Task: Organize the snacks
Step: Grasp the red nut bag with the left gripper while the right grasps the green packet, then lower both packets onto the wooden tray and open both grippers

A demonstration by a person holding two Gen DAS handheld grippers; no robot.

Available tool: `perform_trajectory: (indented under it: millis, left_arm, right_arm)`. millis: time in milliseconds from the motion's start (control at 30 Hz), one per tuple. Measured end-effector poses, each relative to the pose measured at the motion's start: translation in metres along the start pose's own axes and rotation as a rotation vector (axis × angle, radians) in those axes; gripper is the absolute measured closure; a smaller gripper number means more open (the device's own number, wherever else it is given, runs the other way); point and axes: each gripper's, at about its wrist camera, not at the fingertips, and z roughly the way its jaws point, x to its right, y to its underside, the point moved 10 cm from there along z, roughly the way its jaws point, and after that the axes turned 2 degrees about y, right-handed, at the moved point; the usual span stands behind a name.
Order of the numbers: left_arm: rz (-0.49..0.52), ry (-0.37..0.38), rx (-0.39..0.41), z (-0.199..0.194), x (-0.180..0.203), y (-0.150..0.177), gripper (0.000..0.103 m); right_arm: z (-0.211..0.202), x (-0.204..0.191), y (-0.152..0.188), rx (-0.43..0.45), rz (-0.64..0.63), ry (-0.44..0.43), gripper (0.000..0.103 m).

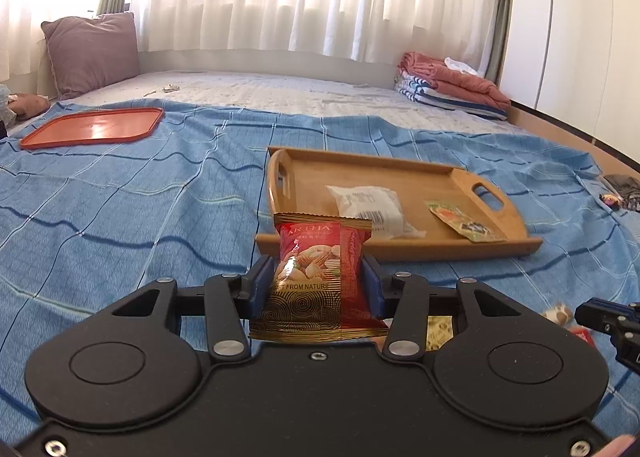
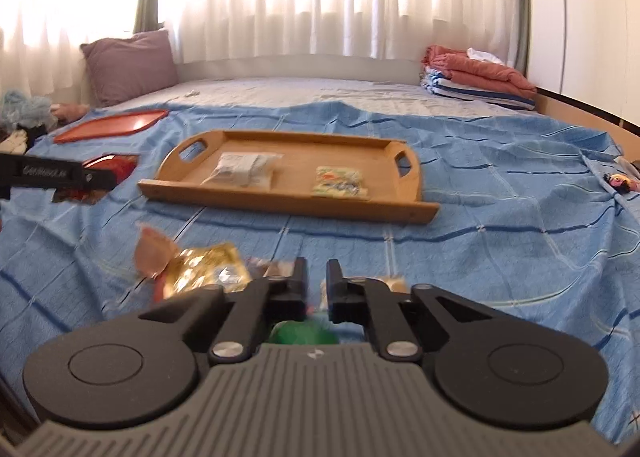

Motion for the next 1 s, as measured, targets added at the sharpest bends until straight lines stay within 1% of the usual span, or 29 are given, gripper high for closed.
perform_trajectory:
  millis: [67, 100, 167, 200, 233, 267, 300, 367, 400, 467, 633, 700, 733, 767, 800, 867, 1000]
  left_arm:
    - [-0.001, -0.006, 0.002, 0.005, -0.001, -0.006, 0.058]
    - [-0.002, -0.007, 0.007, 0.006, -0.001, -0.008, 0.058]
    - [-0.004, 0.000, 0.014, 0.007, 0.000, -0.010, 0.058]
    - [-0.002, 0.003, 0.014, 0.007, 0.001, -0.009, 0.058]
    - [0.001, 0.004, 0.011, 0.007, 0.001, -0.007, 0.058]
    - [0.005, 0.006, 0.006, 0.008, 0.002, -0.005, 0.058]
    - [0.010, 0.006, 0.001, 0.009, 0.002, -0.002, 0.058]
    - [0.019, 0.004, -0.009, 0.010, 0.002, 0.003, 0.058]
    - [0.021, 0.003, -0.014, 0.011, 0.003, 0.004, 0.058]
    - [0.019, 0.003, -0.020, 0.012, 0.002, 0.006, 0.058]
    - [0.026, 0.000, -0.024, 0.013, 0.002, 0.008, 0.058]
    - [0.027, -0.002, -0.028, 0.014, 0.002, 0.010, 0.058]
    - [0.028, -0.004, -0.029, 0.014, 0.002, 0.011, 0.058]
    - [0.028, -0.005, -0.029, 0.015, 0.002, 0.010, 0.058]
    - [0.027, -0.006, -0.029, 0.015, 0.002, 0.010, 0.058]
    - [0.026, -0.008, -0.028, 0.015, 0.002, 0.008, 0.058]
    - [0.031, -0.007, -0.018, 0.017, 0.003, 0.000, 0.058]
  right_arm:
    - [0.009, 0.005, -0.005, -0.014, 0.008, 0.004, 0.087]
    - [0.013, 0.007, -0.005, -0.024, -0.001, 0.011, 0.082]
    - [0.017, 0.007, -0.003, -0.042, -0.022, -0.006, 0.080]
    - [0.017, 0.007, 0.000, -0.046, -0.029, -0.014, 0.062]
    - [0.015, 0.006, 0.005, -0.052, -0.036, -0.031, 0.058]
    - [0.014, 0.005, 0.010, -0.061, -0.039, -0.044, 0.052]
    - [0.012, 0.004, 0.016, -0.071, -0.045, -0.057, 0.048]
    - [0.007, -0.001, 0.029, -0.092, -0.074, -0.093, 0.045]
    - [0.003, -0.004, 0.035, -0.098, -0.095, -0.111, 0.039]
    - [-0.002, -0.009, 0.044, -0.110, -0.140, -0.123, 0.033]
    - [-0.005, -0.016, 0.059, -0.144, -0.243, -0.128, 0.033]
    - [-0.008, -0.020, 0.062, -0.144, -0.263, -0.122, 0.050]
    - [-0.010, -0.021, 0.062, -0.141, -0.266, -0.121, 0.053]
    - [-0.011, -0.023, 0.061, -0.133, -0.262, -0.114, 0.060]
    - [-0.013, -0.023, 0.059, -0.120, -0.251, -0.103, 0.064]
    - [-0.015, -0.018, 0.052, -0.086, -0.215, -0.071, 0.066]
    - [-0.017, -0.004, 0.030, -0.039, -0.125, -0.031, 0.066]
